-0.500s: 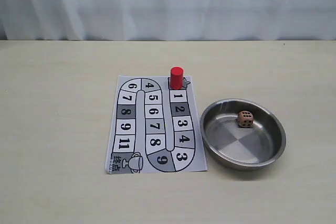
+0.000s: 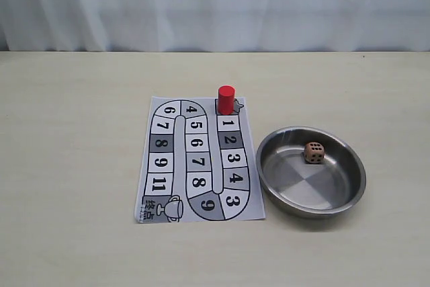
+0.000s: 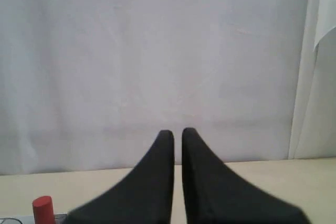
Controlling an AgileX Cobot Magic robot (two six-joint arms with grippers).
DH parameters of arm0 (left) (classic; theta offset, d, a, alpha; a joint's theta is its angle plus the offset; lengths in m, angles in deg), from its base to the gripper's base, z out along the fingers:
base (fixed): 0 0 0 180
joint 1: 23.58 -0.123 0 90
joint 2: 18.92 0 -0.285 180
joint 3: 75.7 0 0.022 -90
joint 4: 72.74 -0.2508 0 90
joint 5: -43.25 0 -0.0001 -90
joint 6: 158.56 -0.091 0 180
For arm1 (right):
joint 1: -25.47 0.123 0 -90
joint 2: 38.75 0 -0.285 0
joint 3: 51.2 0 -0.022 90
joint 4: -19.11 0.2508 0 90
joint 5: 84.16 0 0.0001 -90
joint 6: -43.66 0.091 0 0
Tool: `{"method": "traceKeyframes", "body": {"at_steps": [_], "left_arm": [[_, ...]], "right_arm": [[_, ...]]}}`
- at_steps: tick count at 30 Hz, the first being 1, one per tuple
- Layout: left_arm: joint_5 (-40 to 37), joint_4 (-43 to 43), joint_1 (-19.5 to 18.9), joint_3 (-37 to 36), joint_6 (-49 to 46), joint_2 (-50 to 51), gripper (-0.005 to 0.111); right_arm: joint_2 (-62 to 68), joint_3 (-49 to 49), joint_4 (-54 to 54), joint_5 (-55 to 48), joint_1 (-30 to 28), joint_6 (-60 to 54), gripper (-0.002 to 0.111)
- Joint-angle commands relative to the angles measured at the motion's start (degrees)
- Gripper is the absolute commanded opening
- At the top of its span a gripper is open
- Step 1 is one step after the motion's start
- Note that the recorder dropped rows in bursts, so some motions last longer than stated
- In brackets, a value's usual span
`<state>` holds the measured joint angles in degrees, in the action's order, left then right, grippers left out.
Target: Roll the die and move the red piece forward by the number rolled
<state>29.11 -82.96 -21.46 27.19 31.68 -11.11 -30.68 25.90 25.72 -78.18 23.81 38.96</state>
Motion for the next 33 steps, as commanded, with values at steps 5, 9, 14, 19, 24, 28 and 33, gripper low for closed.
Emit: {"method": "traceKeyframes", "body": {"at_steps": [5,9,14,19,24,28,33], "left_arm": [[0.7,0.2,0.5,-0.1,0.2,0.0,0.0],[0.7,0.2,0.5,-0.1,0.2,0.0,0.0],[0.7,0.2,0.5,-0.1,0.2,0.0,0.0],[0.7,0.2,0.5,-0.1,0.2,0.0,0.0],[0.7,0.2,0.5,-0.1,0.2,0.0,0.0],[0.7,0.2,0.5,-0.1,0.2,0.0,0.0],[0.7,0.2,0.5,-0.1,0.2,0.0,0.0]], "right_arm": [[-0.3,-14.4,3.2,-11.2,-0.1,0.8,0.005],[3.4,-24.6,2.6,-22.8,-0.1,0.8,0.005],[12.8,-35.9,2.6,-32.3,-0.1,0.8,0.005],[24.3,-43.7,2.6,-38.9,-0.1,-0.4,0.006],[35.6,-49.6,6.6,-44.2,-0.1,-9.0,0.031],[43.8,-52.0,11.9,-46.7,-0.1,-15.1,0.053],[53.6,-53.6,16.1,-48.6,-0.1,-17.2,0.069]]}}
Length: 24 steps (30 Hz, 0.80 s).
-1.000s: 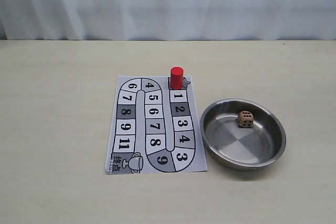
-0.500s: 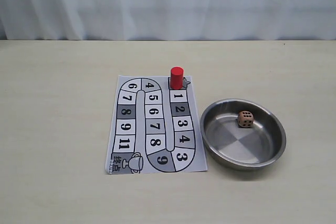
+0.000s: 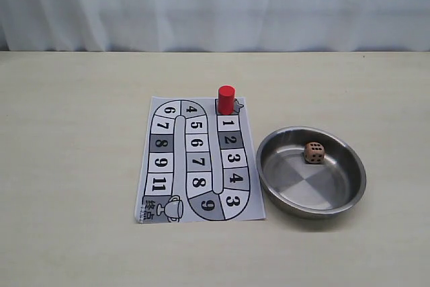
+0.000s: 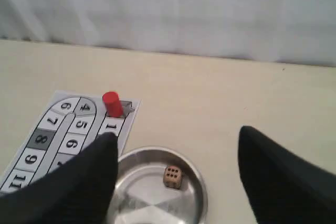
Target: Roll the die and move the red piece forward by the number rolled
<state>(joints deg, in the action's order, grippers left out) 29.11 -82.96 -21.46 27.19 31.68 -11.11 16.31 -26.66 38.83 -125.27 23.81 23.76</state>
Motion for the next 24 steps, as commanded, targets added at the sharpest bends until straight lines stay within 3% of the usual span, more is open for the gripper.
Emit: {"method": "traceKeyframes", "body": {"at_steps": [1,5,8,16,24], "left_arm": [[0.7,0.2,0.5,-0.1,0.2,0.0,0.0],[0.7,0.2,0.5,-0.1,0.2,0.0,0.0],[0.6,0.2,0.5,-0.1,0.2,0.0,0.0],[0.8,0.2,0.5,-0.1,0.2,0.0,0.0],[0.8,0.2,0.5,-0.1,0.2,0.0,0.0]], "right_arm": [[8.1,-1.3,3.4,-1.8,-0.1,-2.0,0.069],[15.0,-2.2,3.6,-2.9,0.5,-1.1,0.067],[19.4,-2.9,0.5,-2.6,4.3,0.0,0.066],[30.9,-5.7,-16.2,-0.6,15.0,18.5,0.066],[40.0,-5.9,-15.9,5.8,17.8,21.0,0.066]]}}
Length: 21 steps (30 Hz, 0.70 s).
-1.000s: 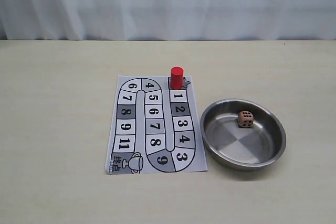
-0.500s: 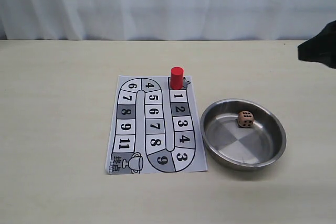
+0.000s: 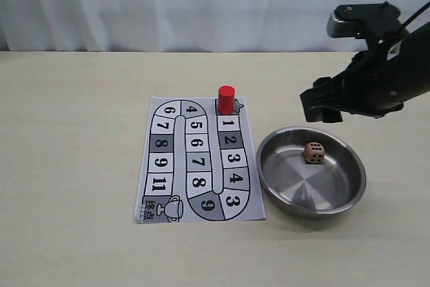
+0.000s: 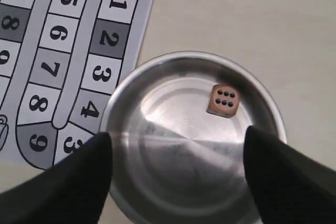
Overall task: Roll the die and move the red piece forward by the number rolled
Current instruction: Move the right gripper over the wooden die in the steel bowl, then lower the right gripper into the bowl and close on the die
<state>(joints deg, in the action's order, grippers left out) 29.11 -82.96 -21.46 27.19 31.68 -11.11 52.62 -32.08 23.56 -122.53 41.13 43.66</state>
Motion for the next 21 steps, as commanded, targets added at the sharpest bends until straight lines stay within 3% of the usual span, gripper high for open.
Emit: {"method": "traceKeyframes", "body": {"at_steps": [1,8,13,21], "left_arm": [[0.8,0.2,0.5,-0.1,0.2,0.0,0.0],[0.8,0.2,0.5,-0.1,0.2,0.0,0.0],[0.8,0.2,0.5,-0.1,0.2,0.0,0.0],[0.8,0.2,0.5,-0.1,0.2,0.0,0.0]], "right_arm": [[4.5,-0.5,-0.7,3.3,0.5,1.2,0.066],[10.5,-0.5,-0.7,4.8,0.5,2.0,0.064],[14.1,-0.5,-1.0,7.3,-0.3,10.4,0.064],[18.3,-0.5,-4.4,10.1,-0.3,10.3,0.064]]}}
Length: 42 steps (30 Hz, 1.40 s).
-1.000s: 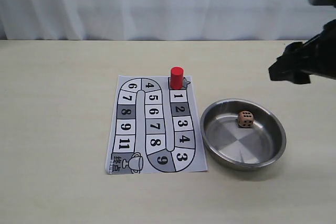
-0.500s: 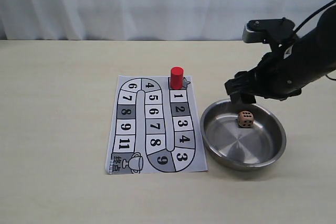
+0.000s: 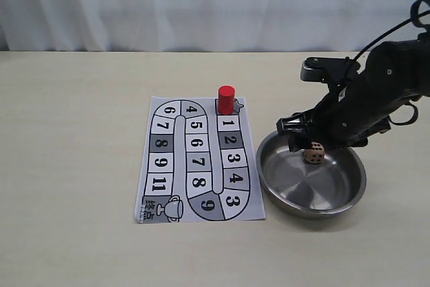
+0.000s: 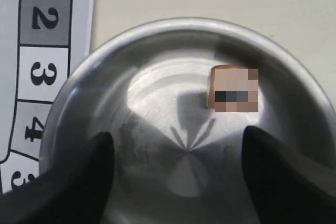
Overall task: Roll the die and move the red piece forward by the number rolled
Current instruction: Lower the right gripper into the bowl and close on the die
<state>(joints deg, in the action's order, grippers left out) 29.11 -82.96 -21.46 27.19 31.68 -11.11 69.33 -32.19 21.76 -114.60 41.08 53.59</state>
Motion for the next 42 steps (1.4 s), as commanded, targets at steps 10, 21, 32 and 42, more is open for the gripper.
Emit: {"method": "traceKeyframes", "body": {"at_steps": [10,21,32,42], "left_arm": [[0.8,0.2,0.5,-0.1,0.2,0.0,0.0],[0.8,0.2,0.5,-0.1,0.2,0.0,0.0],[0.8,0.2,0.5,-0.1,0.2,0.0,0.0],[0.8,0.2,0.5,-0.1,0.2,0.0,0.0]], "right_arm": [[6.2,-0.4,-2.6,6.2,-0.4,0.8,0.064],[6.8,-0.4,-6.4,7.8,-0.4,3.0,0.064],[6.8,-0.4,-6.5,7.9,-2.8,3.3,0.064],[10.5,-0.4,-4.6,11.4,-2.8,3.3,0.062]]}}
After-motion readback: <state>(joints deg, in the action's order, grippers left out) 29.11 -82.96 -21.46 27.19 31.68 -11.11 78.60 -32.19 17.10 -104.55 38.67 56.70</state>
